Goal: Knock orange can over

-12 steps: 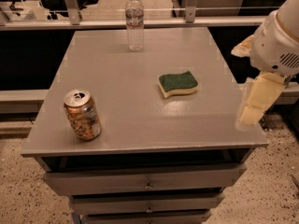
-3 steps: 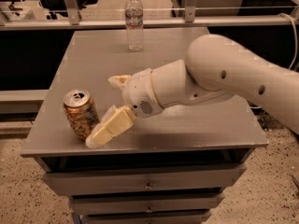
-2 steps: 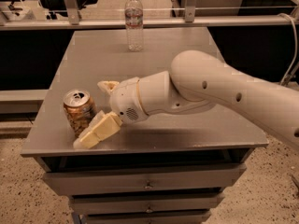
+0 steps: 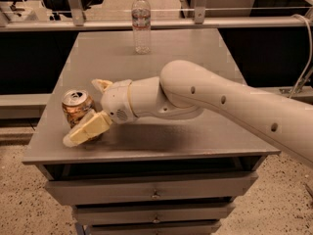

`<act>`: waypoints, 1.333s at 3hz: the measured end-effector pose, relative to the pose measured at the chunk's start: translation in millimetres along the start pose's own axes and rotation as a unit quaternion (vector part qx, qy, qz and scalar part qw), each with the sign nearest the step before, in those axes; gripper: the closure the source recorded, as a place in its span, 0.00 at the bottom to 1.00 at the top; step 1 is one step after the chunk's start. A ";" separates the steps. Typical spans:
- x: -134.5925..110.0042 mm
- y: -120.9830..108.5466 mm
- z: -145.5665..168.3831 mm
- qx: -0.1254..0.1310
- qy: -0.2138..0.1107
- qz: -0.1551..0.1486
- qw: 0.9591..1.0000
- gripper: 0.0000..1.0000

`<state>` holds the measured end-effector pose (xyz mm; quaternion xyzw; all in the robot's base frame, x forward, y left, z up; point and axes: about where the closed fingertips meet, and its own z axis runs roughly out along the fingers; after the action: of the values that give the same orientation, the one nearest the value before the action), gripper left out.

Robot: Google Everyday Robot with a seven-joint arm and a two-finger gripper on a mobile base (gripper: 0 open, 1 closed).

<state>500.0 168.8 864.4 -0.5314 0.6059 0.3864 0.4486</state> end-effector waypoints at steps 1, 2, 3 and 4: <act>-16.7 -33.5 9.8 0.017 -0.006 -0.004 1.000 0.00; -35.4 -73.8 13.6 0.039 -0.003 0.000 0.999 0.00; -47.9 -109.8 16.3 0.059 0.005 0.006 0.998 0.00; -44.7 -122.5 10.9 0.069 0.011 0.014 0.997 0.00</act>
Offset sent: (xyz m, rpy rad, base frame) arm 0.1344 0.0112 0.0495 -0.0070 -0.0186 -0.1468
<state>624.3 175.6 904.8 -0.4948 0.6431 0.3439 0.4725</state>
